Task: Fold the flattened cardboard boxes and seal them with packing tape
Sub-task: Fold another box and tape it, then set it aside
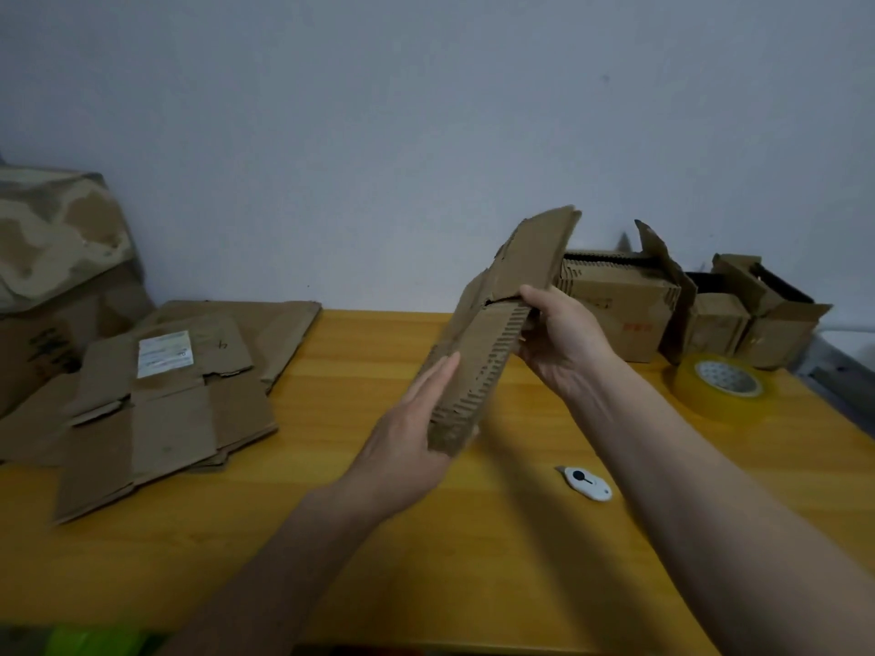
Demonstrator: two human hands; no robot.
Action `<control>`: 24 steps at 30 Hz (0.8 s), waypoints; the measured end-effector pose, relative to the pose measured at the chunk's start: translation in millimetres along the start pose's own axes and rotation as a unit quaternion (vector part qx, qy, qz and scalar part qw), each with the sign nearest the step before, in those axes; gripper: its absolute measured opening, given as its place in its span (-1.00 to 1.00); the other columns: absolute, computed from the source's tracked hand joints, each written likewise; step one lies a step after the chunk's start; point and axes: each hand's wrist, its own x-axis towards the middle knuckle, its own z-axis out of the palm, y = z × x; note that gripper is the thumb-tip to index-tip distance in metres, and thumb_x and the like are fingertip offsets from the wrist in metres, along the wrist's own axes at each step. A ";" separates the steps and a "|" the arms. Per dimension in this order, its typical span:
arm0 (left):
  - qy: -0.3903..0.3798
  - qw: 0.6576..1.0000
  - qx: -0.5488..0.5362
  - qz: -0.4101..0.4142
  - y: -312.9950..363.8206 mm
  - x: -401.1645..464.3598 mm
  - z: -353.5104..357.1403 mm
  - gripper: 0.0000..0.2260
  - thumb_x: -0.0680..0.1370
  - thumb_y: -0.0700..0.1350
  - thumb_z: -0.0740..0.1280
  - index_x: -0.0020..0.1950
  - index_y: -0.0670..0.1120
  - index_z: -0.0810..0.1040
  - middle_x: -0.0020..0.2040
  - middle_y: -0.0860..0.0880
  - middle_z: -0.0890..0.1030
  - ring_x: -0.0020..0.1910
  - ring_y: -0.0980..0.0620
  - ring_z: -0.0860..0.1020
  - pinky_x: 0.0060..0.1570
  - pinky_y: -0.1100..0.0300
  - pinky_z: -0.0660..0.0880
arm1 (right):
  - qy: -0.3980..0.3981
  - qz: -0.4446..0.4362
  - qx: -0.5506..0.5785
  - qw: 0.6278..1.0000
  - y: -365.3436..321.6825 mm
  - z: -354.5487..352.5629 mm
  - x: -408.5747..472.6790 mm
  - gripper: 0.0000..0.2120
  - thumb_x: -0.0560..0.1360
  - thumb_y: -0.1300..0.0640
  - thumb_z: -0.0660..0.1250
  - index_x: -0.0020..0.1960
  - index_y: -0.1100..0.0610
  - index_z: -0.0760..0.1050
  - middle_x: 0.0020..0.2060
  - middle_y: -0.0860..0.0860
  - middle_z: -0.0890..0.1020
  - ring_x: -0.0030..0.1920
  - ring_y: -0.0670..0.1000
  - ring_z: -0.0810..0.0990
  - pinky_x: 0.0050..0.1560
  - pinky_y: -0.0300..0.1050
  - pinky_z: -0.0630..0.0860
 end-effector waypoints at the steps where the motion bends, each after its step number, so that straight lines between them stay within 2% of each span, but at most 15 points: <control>1: 0.072 0.997 -0.034 -0.023 3.1 0.2 -2.7 -0.54 0.58 -0.05 0.33 0.46 0.14 0.30 0.41 -0.03 0.43 0.26 0.05 0.49 0.11 0.21 0.54 | -0.009 -0.003 -0.014 1.000 0.4 -1.3 0.8 -0.76 0.60 0.15 0.22 0.22 0.21 0.50 -0.10 0.09 0.60 -0.10 0.03 0.59 -0.11 -0.05 0.63; 3: 0.215 0.964 -0.108 -0.115 7.0 4.7 -9.0 -0.86 0.62 -0.04 0.25 0.16 0.00 0.50 0.01 -0.03 0.63 -0.13 0.09 0.58 -0.29 0.26 0.56 | -0.033 -0.003 -0.067 0.997 2.5 -4.5 1.4 -0.71 0.59 0.02 0.25 0.15 0.22 0.54 -0.10 0.06 0.55 -0.07 0.04 0.53 0.02 -0.02 0.59; 4: 0.259 0.944 -0.144 -0.145 7.8 8.2 -13.2 -0.90 0.62 -0.04 0.25 0.09 -0.02 0.48 -0.09 0.05 0.60 -0.18 0.15 0.56 -0.33 0.30 0.51 | -0.041 -0.007 -0.116 0.992 4.4 -6.0 1.7 -0.71 0.58 -0.01 0.25 0.05 0.22 0.56 -0.13 0.01 0.53 -0.11 0.03 0.49 -0.01 -0.06 0.57; 5: 0.285 0.922 -0.205 -0.166 6.0 12.1 -16.9 -0.93 0.62 -0.05 0.27 0.06 -0.01 0.48 -0.10 0.10 0.58 -0.14 0.17 0.56 -0.27 0.32 0.49 | -0.027 -0.019 -0.178 0.983 6.7 -8.8 3.0 -0.77 0.58 0.00 0.26 0.00 0.14 0.57 -0.14 -0.01 0.54 -0.11 0.02 0.49 -0.02 -0.09 0.53; 6: 0.306 0.890 -0.286 -0.183 5.3 16.5 -20.8 -0.96 0.61 -0.08 0.29 0.02 -0.02 0.50 -0.07 0.09 0.60 -0.06 0.11 0.59 -0.15 0.27 0.52 | 0.010 -0.026 -0.233 0.972 9.5 -12.1 4.3 -0.82 0.57 0.02 0.28 0.08 0.08 0.54 -0.05 -0.02 0.56 -0.06 0.01 0.51 0.02 -0.08 0.51; 7: 0.322 0.850 -0.366 -0.201 1.3 21.3 -24.6 -0.99 0.60 -0.11 0.31 0.00 -0.02 0.51 -0.01 0.03 0.62 0.01 0.02 0.61 -0.02 0.15 0.56 | 0.060 -0.027 -0.269 0.961 13.6 -18.0 5.7 -0.73 0.56 0.05 0.30 0.23 0.10 0.48 0.06 0.01 0.56 0.00 0.01 0.51 0.06 -0.07 0.48; 9: 0.333 0.757 -0.512 -0.233 -10.0 27.0 -31.6 -0.94 0.58 -0.18 0.33 0.04 -0.07 0.50 0.10 -0.11 0.63 0.05 -0.09 0.63 0.12 -0.07 0.56 | 0.132 -0.007 -0.271 0.953 21.7 -29.3 5.0 -0.52 0.53 0.07 0.36 0.37 0.20 0.32 0.17 0.05 0.50 -0.03 -0.02 0.49 -0.03 -0.09 0.43; 11: 0.311 0.684 -0.612 -0.245 -19.9 28.2 -37.9 -0.77 0.57 -0.23 0.33 0.21 -0.19 0.44 0.16 -0.24 0.59 0.01 -0.16 0.66 0.05 -0.16 0.58 | 0.159 0.045 -0.243 0.956 28.8 -39.1 0.2 -0.45 0.47 0.01 0.43 0.31 0.23 0.31 0.16 0.05 0.50 0.03 0.01 0.48 -0.01 -0.02 0.45; 13: 0.269 0.637 -0.675 -0.258 -26.2 27.8 -39.7 -0.63 0.57 -0.24 0.32 0.35 -0.24 0.34 0.16 -0.33 0.58 -0.03 -0.22 0.67 -0.07 -0.19 0.61 | 0.123 0.120 -0.165 0.971 33.7 -45.4 -4.4 -0.45 0.42 -0.01 0.47 0.27 0.24 0.38 0.14 0.07 0.56 0.14 0.09 0.52 0.11 0.15 0.49; 15: 0.242 0.618 -0.689 -0.290 -27.2 28.0 -38.2 -0.69 0.60 -0.23 0.28 0.31 -0.30 0.38 0.03 -0.33 0.63 -0.10 -0.21 0.68 -0.19 -0.15 0.62 | 0.067 0.130 -0.061 0.987 35.3 -45.6 -7.1 -0.60 0.45 0.11 0.44 0.24 0.18 0.49 0.06 0.10 0.65 0.07 0.11 0.62 -0.03 0.11 0.58; 17: 0.246 0.615 -0.669 -0.336 -31.8 28.4 -34.7 -0.73 0.60 -0.24 0.27 0.28 -0.30 0.43 0.05 -0.28 0.63 -0.06 -0.19 0.65 -0.20 -0.09 0.55 | 0.061 0.085 -0.028 0.994 32.7 -43.4 -7.0 -0.79 0.52 0.23 0.35 0.15 0.15 0.55 -0.03 0.11 0.68 -0.05 0.09 0.66 -0.10 0.06 0.61; 19: 0.271 0.620 -0.609 -0.414 -38.9 28.5 -32.4 -0.62 0.55 -0.25 0.36 0.35 -0.26 0.40 0.24 -0.26 0.54 0.14 -0.21 0.57 -0.09 -0.09 0.52 | 0.071 0.032 -0.056 0.995 26.0 -38.3 -7.7 -0.83 0.55 0.27 0.30 0.11 0.16 0.57 -0.05 0.12 0.68 -0.07 0.11 0.66 -0.03 0.09 0.62; 20: 0.288 0.641 -0.548 -0.455 -42.0 27.8 -30.3 -0.53 0.52 -0.22 0.41 0.39 -0.26 0.37 0.32 -0.26 0.49 0.21 -0.23 0.52 0.00 -0.12 0.52 | 0.072 0.012 -0.076 0.994 22.1 -35.0 -8.6 -0.84 0.55 0.28 0.29 0.10 0.16 0.57 -0.05 0.13 0.68 -0.07 0.11 0.66 0.00 0.10 0.61; 22: 0.327 0.738 -0.326 -0.492 -36.1 23.7 -24.0 -0.34 0.49 -0.11 0.46 0.49 -0.22 0.24 0.45 -0.21 0.34 0.38 -0.23 0.37 0.28 -0.16 0.41 | 0.075 -0.018 -0.111 0.991 15.5 -27.2 -11.4 -0.85 0.55 0.28 0.28 0.06 0.15 0.57 -0.07 0.14 0.68 -0.11 0.10 0.65 -0.02 0.08 0.63; 24: 0.308 0.867 -0.142 -0.364 -18.3 21.0 -21.7 -0.33 0.53 -0.03 0.41 0.55 -0.08 0.17 0.53 -0.09 0.23 0.48 -0.12 0.24 0.35 -0.02 0.29 | 0.078 -0.036 -0.140 0.986 11.2 -19.8 -12.9 -0.87 0.55 0.28 0.28 0.04 0.15 0.56 -0.12 0.13 0.67 -0.16 0.09 0.64 -0.11 0.03 0.64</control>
